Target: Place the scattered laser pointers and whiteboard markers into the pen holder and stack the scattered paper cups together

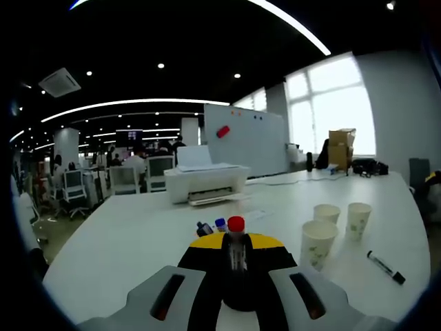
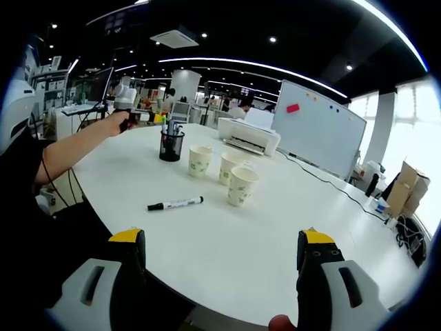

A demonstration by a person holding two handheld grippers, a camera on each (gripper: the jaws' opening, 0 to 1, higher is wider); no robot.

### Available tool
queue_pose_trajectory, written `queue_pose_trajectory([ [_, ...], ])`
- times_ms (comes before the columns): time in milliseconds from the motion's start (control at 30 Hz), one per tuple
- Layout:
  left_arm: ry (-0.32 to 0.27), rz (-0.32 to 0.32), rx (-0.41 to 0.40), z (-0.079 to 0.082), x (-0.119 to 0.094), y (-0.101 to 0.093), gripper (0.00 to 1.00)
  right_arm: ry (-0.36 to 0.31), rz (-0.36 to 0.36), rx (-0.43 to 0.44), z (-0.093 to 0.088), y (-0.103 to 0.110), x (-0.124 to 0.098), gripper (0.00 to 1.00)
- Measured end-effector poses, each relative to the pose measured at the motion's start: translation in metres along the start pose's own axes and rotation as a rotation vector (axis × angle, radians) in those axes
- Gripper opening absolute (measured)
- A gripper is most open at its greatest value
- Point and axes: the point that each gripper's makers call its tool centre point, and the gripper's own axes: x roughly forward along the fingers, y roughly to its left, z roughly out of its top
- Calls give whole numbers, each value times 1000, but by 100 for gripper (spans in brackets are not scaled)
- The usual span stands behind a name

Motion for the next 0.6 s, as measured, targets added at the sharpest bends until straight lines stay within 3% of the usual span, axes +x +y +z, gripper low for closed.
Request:
queue_pose_trajectory([
  [600, 8, -8, -5, -6, -1, -6, 15, -9, -3, -2, 4, -1, -3, 86],
])
